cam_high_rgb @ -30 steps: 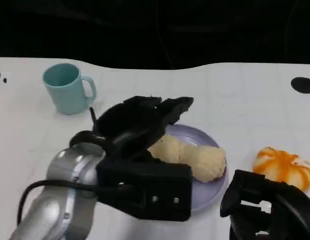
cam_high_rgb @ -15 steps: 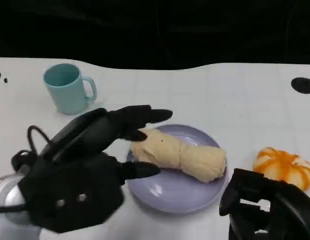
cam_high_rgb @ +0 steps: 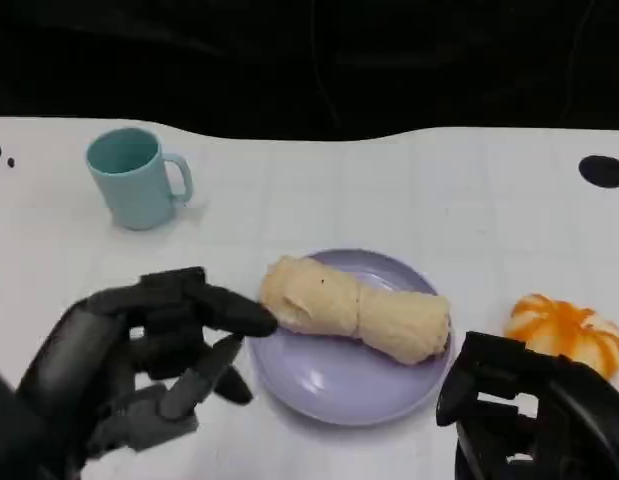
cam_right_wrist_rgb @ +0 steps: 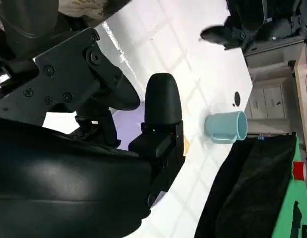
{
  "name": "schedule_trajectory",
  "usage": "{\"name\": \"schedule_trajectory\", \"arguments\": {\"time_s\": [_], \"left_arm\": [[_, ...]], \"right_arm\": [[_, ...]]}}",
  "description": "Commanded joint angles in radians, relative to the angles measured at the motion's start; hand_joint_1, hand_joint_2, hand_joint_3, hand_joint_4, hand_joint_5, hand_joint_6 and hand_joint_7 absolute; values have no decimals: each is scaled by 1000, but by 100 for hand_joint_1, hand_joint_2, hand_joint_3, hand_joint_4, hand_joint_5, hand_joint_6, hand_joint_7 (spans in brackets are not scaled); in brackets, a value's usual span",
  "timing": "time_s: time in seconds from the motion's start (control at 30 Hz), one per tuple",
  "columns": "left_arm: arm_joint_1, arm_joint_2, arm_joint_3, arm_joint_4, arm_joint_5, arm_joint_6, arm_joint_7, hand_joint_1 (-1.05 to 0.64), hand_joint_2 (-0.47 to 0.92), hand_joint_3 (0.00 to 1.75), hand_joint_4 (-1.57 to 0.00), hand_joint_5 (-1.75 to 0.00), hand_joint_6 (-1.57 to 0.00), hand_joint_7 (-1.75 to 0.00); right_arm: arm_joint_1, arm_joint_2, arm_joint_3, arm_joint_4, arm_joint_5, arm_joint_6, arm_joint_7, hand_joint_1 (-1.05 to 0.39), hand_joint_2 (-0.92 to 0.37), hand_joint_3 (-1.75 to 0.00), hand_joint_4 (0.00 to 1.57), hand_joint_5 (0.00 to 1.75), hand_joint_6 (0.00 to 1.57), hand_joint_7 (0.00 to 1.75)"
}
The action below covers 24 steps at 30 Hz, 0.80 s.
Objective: Grasp the towel on the left side of the plate with the left hand and place it into the plate.
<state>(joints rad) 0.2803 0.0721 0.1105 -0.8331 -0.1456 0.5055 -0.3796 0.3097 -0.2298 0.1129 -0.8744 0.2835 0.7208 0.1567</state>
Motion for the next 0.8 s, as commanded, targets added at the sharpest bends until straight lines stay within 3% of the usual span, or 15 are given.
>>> {"name": "schedule_trajectory", "arguments": {"time_s": [0.03,0.13,0.27,0.37,0.8], "left_arm": [[72,-59,52,-36,-156,68,59,-23,68,91,-76,-147,-77,-120],[129,-82,54,-24,-185,40,99,-24,68,89,-78,-149,-75,-126],[145,-93,50,23,-206,-11,122,-23,62,102,-75,-161,-72,-140],[149,-90,49,68,-214,-67,115,-27,69,89,-79,-160,-71,-146],[136,-63,35,166,-229,-144,118,-28,66,87,-82,-158,-71,-149]], "right_arm": [[0,-6,-8,6,3,2,0,-9,-50,-132,74,175,63,160],[-3,-6,-12,14,2,-3,1,-9,-50,-131,73,175,64,160],[-4,-3,-19,20,15,-1,8,-9,-51,-132,73,175,63,160],[-3,-10,-15,18,3,-5,5,-8,-51,-131,73,175,63,160],[-10,-5,-25,35,3,-18,6,-7,-53,-128,71,175,62,160]]}}
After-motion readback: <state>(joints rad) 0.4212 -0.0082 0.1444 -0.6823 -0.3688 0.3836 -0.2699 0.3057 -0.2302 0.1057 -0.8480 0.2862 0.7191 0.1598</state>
